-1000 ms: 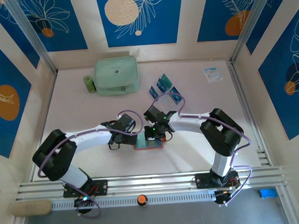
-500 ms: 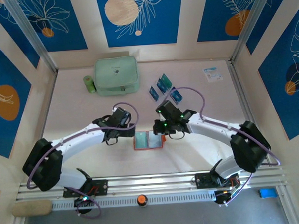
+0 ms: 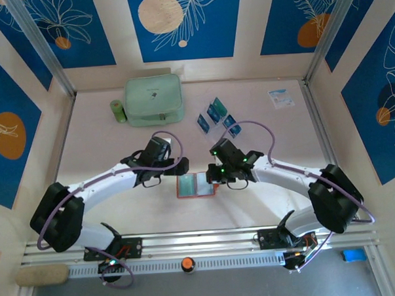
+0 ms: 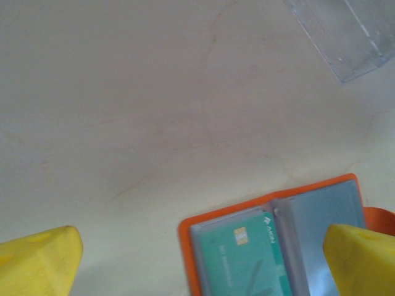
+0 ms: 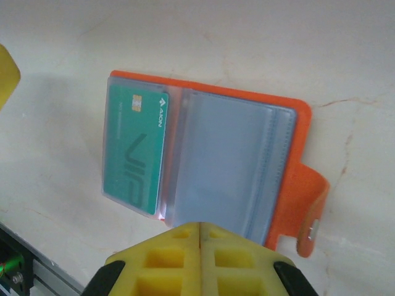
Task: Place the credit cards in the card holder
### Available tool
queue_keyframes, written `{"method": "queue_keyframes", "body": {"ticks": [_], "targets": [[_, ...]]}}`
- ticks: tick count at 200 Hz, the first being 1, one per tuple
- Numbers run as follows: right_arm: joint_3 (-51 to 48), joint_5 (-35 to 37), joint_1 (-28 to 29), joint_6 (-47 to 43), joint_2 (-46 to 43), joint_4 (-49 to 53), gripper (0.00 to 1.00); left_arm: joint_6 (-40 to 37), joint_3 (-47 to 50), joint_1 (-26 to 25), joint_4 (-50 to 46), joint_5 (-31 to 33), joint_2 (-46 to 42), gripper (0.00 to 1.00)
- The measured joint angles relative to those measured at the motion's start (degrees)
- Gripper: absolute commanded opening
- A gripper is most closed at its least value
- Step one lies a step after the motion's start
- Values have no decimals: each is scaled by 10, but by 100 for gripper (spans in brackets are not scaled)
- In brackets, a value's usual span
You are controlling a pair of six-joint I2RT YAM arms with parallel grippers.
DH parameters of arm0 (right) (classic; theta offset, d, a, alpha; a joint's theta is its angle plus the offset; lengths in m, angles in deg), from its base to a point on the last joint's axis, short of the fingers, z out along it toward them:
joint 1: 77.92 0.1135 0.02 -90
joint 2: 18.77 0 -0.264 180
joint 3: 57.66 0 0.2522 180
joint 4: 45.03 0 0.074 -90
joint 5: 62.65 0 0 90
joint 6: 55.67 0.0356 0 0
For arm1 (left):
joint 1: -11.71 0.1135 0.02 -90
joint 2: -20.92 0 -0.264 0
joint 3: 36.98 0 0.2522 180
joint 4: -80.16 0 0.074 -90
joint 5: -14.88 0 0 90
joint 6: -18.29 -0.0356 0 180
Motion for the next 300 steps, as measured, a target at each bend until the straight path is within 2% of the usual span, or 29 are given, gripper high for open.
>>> {"method": "queue_keyframes", "body": {"ticks": [70, 119, 220, 300], "targets": [[-2, 1, 3, 4, 63, -29, 0, 23, 30, 2, 58, -55, 17, 100], [-42, -1, -22, 4, 78, -55, 0, 31, 32, 3, 74, -70, 32, 100], [-55, -13, -27, 6, 79, -94, 0, 49, 54, 3, 111, -104, 56, 100], [-42, -14, -27, 6, 60, -55, 0, 53, 55, 2, 120, -108, 57, 100]]}}
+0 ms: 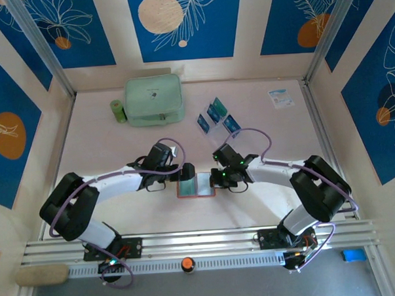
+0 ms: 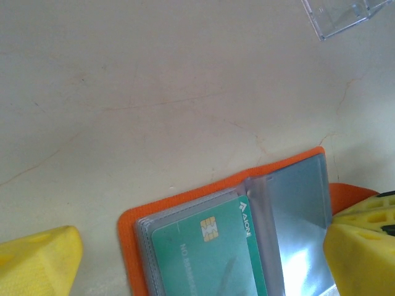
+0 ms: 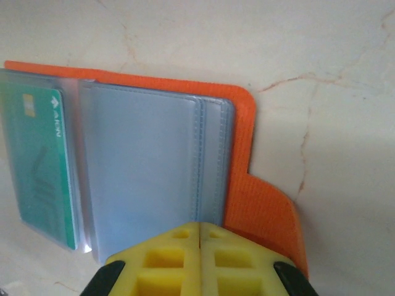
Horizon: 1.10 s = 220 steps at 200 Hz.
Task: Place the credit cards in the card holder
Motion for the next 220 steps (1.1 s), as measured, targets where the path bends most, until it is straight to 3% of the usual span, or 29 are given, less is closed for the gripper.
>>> {"method": "queue_keyframes", "body": {"ticks": [79, 220], "targets": [[57, -9, 19, 0, 20, 2, 0, 0, 0, 0, 0, 1, 0, 100], [3, -31, -6, 0, 43, -52, 0, 0, 0, 0, 0, 0, 0, 100]]}}
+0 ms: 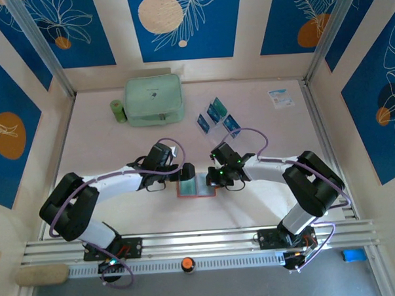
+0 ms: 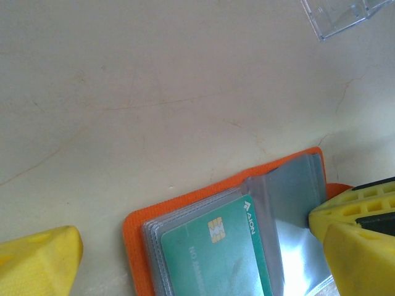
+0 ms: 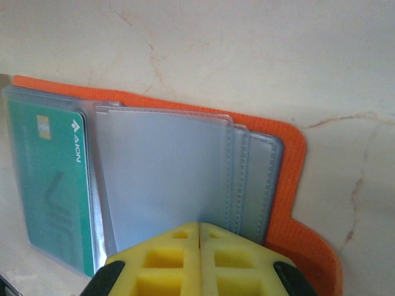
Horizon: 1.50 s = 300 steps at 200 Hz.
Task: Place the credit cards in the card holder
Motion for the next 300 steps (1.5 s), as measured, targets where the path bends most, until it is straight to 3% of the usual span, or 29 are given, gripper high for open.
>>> {"method": "queue_keyframes", "body": {"ticks": [223, 300], "targets": [[-10, -8, -1, 0, 0, -24, 0, 10, -28, -45, -14, 2, 29, 100], [-9, -8, -2, 0, 0, -24, 0, 53, 5, -46, 42, -5, -38, 100]]}}
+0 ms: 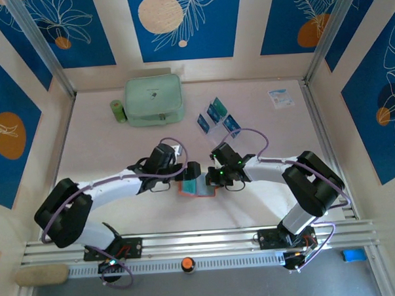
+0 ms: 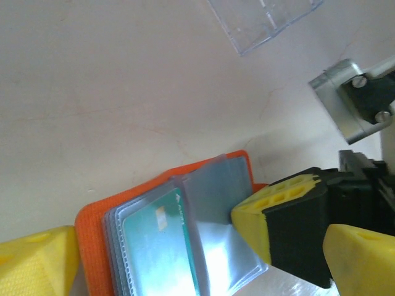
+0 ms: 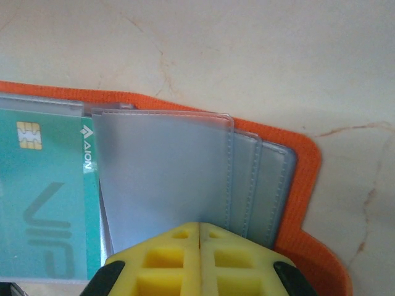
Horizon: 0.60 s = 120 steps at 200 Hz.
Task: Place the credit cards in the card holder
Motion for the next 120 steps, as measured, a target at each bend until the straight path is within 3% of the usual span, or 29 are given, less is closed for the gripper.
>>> {"method": "queue_keyframes", "body": {"ticks": [62, 120], "targets": [[4, 0, 0, 0, 0, 7, 0, 36, 17, -1, 52, -25, 0, 100], [39, 11, -1, -13, -39, 92, 2, 37, 17, -2, 56, -25, 0, 100]]}}
